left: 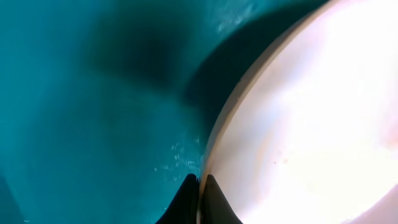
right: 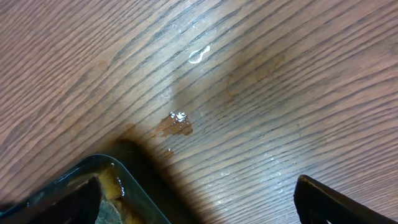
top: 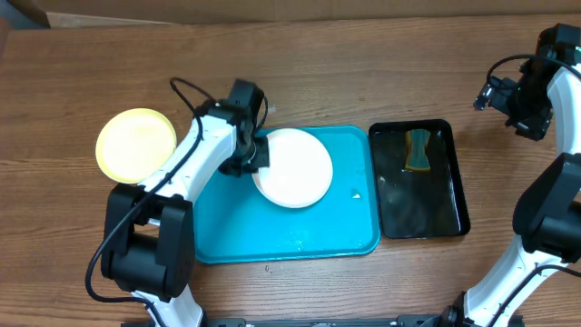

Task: Clean dirty plates on tray and stack at the side
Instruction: 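Lift the white plate off the blue tray with the left gripper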

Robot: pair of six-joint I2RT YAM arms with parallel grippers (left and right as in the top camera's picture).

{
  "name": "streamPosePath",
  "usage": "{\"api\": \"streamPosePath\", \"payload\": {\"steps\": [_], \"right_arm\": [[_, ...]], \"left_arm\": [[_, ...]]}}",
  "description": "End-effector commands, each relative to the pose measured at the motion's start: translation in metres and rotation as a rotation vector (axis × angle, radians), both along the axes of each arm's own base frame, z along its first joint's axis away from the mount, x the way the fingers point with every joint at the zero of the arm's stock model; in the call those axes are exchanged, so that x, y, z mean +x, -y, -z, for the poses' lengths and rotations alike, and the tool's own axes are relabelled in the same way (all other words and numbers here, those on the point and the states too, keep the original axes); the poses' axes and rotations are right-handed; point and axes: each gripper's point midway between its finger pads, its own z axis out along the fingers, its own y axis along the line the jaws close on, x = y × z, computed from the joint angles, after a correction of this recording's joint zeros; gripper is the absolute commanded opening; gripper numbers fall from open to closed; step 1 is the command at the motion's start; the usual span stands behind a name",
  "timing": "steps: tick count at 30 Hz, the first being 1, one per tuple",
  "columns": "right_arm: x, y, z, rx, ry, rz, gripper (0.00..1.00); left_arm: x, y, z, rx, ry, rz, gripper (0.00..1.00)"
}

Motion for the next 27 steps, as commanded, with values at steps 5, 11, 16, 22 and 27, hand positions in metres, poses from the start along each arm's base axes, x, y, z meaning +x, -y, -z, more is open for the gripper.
{"api": "streamPosePath", "payload": {"steps": [5,11,16,22,27], "right_arm": [[0.005,0.002,-0.014,-0.013,0.040,0.004,1.00],[0.005,0.002,-0.014,-0.013,0.040,0.003,1.00],[0.005,0.002,-0.014,-0.013,0.040,0.004,1.00],[0.005,0.002,-0.014,-0.013,0.040,0.004,1.00],[0.005,0.002,-0.014,-0.013,0.040,0.004,1.00]], "left_arm": [[0.034,-0.001,-0.054,0.041,0.118,0.039,0.04],[0.051,0.027,-0.099,-0.036,0.207,0.078,0.04],[0.056,0.073,-0.121,-0.041,0.315,0.174,0.04],[0.043,0.140,-0.137,0.070,0.487,0.307,0.04],[0.022,0.195,-0.165,0.246,0.725,0.411,0.04]]}}
